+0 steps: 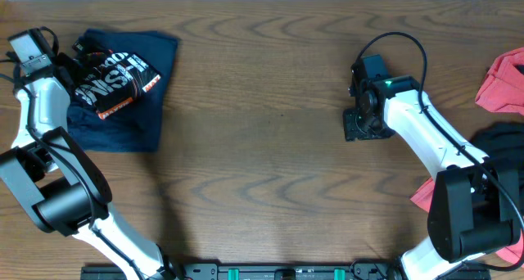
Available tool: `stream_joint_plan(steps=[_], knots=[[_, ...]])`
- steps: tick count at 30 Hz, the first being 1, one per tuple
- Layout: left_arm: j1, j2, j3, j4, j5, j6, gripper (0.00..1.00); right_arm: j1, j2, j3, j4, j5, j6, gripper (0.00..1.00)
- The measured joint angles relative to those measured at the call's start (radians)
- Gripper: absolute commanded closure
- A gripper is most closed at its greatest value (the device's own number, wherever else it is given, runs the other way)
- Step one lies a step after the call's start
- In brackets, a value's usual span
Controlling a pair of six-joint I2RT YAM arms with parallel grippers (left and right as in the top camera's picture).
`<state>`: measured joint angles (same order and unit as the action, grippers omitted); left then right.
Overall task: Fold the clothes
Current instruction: 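Release the jersey on the stack and press it flat with the left gripper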
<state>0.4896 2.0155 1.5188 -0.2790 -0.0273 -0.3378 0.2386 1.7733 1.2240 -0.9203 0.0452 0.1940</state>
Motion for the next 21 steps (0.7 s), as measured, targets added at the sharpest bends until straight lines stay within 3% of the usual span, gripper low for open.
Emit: stream_joint_plan(steps=[5, 8, 10, 13, 17, 21], knots=[[0.007, -0.066, -0.003, 0.093, 0.032, 0.002, 0.28, 0.000, 0.000, 0.000, 0.000, 0.000, 0.000, 0.46], [0.008, -0.152, -0.003, 0.113, 0.082, 0.002, 0.32, 0.000, 0.000, 0.000, 0.001, 0.000, 0.000, 0.46], [0.009, -0.210, -0.002, 0.099, 0.156, 0.004, 0.42, -0.001, 0.000, 0.000, 0.003, 0.000, 0.000, 0.46], [0.010, -0.266, 0.007, -0.004, 0.293, 0.008, 0.57, -0.001, 0.000, 0.000, 0.011, 0.000, 0.000, 0.46], [0.008, -0.256, 0.010, -0.238, 0.358, 0.022, 0.57, -0.002, 0.000, 0.000, 0.013, 0.000, 0.000, 0.46], [0.008, -0.194, -0.035, -0.298, 0.313, 0.021, 0.54, -0.002, 0.000, 0.000, 0.012, 0.000, -0.001, 0.46]])
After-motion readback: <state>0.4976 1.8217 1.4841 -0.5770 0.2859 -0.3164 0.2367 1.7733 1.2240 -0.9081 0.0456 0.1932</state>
